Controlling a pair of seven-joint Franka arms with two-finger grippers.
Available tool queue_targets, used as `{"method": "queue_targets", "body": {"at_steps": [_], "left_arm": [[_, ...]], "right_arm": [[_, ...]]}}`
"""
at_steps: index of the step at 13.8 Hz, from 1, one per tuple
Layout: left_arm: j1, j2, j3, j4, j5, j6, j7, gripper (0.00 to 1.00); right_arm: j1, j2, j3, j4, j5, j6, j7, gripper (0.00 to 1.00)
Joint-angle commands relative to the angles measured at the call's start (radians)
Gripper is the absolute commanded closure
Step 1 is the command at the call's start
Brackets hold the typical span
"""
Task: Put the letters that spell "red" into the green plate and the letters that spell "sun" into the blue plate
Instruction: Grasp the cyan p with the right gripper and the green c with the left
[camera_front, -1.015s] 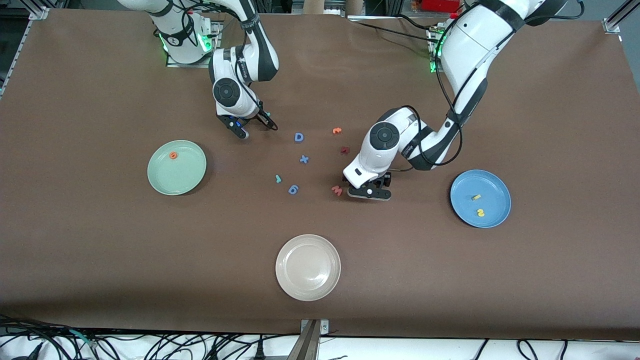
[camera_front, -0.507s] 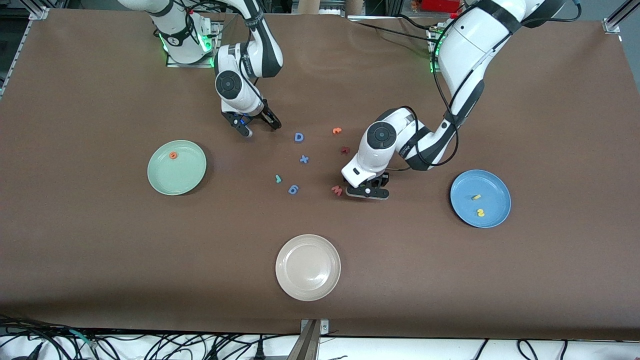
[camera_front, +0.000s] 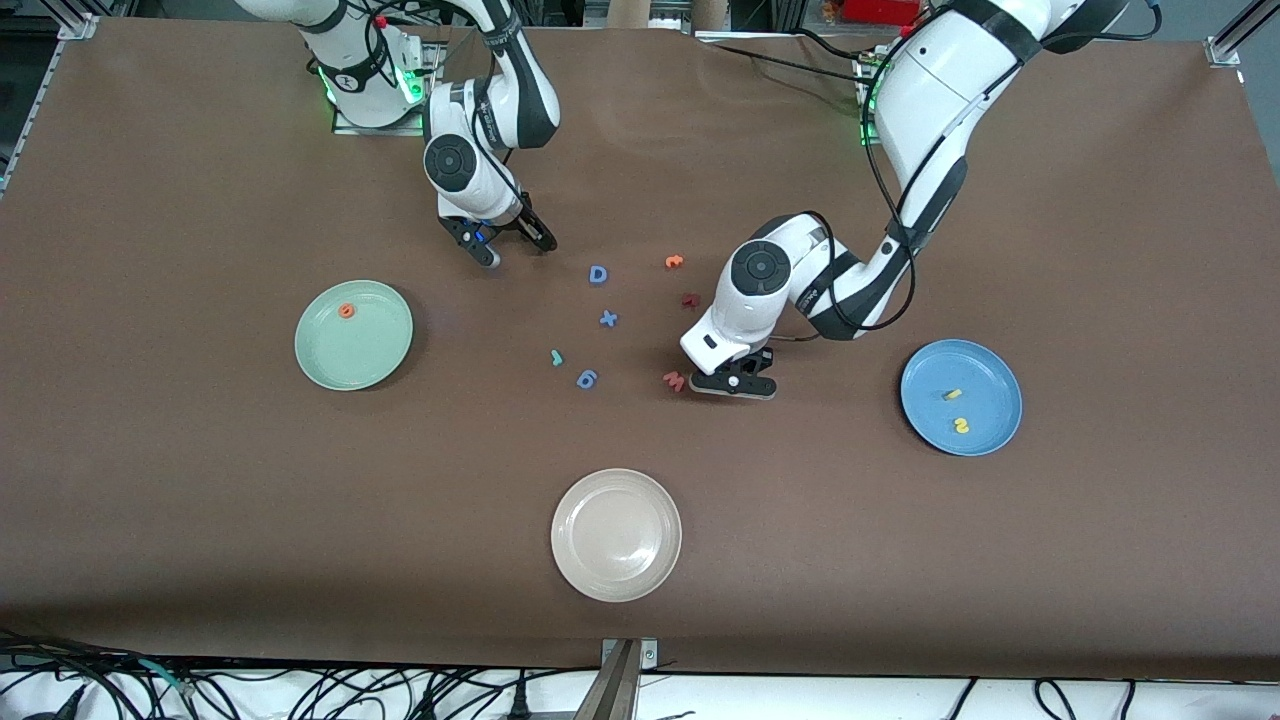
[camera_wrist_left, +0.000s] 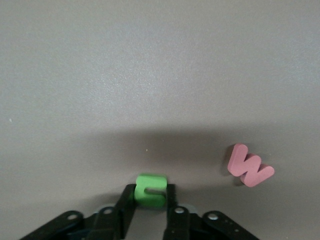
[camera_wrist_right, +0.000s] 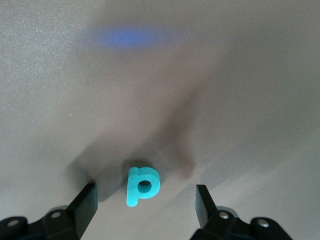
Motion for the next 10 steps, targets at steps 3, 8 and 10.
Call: {"method": "queue_targets", "body": {"at_steps": [3, 8, 10], "left_arm": [[-0.017, 0.009, 0.019, 0.009, 0.041, 0.003, -0.03, 0.75], [-0.013, 0.006, 0.022, 0.016, 0.039, -0.003, -0.019, 0.79], [-0.004, -0.003, 0.025, 0.027, 0.039, -0.014, -0.015, 0.82]], "right_arm": [[0.014, -0.025, 0.004, -0.036, 0.016, 0.011, 0.014, 0.2], [0.014, -0.025, 0.002, -0.036, 0.016, 0.011, 0.013, 0.69], [0.014, -0.022, 0.002, -0.035, 0.016, 0.011, 0.013, 0.77]]}}
